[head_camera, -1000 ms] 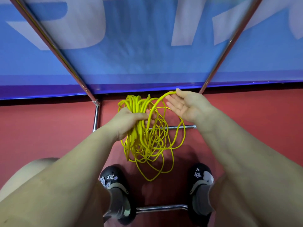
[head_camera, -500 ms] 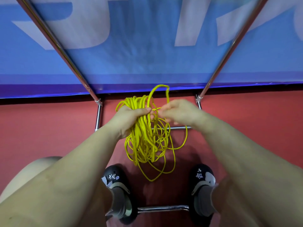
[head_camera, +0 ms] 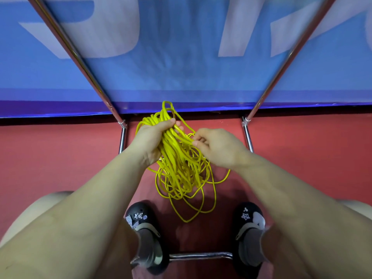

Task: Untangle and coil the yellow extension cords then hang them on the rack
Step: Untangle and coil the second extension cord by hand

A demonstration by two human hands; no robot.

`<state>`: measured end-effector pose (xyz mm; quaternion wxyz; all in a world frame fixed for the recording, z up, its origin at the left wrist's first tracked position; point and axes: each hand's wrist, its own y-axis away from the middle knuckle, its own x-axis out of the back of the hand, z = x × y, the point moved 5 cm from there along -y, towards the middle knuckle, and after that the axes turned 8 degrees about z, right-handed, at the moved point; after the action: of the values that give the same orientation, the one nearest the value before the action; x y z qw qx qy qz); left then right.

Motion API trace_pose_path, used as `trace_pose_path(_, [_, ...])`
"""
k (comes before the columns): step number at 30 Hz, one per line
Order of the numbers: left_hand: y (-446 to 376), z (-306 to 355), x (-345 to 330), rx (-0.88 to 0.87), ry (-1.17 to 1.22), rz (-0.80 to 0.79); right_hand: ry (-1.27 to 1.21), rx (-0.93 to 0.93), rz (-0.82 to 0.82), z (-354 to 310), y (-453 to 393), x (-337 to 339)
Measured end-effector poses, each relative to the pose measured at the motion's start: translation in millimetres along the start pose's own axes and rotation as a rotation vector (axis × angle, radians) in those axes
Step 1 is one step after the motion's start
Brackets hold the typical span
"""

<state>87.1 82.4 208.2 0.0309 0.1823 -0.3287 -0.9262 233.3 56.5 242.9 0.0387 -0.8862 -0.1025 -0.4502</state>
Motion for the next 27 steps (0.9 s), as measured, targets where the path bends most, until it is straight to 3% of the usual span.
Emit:
trace_pose_path(7, [-2.9,2.7,4.5,-0.033,-0.029,0.116,0.073,0.108,0.198,3.3,-2.3,17.3])
trace_pose_path(12, [-2.4,3.4,7.8,-0.082,-0.009,0.159,-0.302,-0.146,-0.073,11.0,-4.8,2.2])
trace_pose_path(17, [-2.0,12.3,13.8,-0.139,0.042,0.205,-0.297,-0.241,-0.396,11.1,6.5,-1.6])
trace_pose_path(23, [-6.0,17.4,26.7,-0.166,0.043,0.287,-0.213,-0.284,-0.35,25.9,9.2,11.0])
trace_pose_path(27, [-9.0,18.3,32.4,-0.18,0.035,0.283,-0.285,-0.28,-0.378,29.1,13.1,13.4])
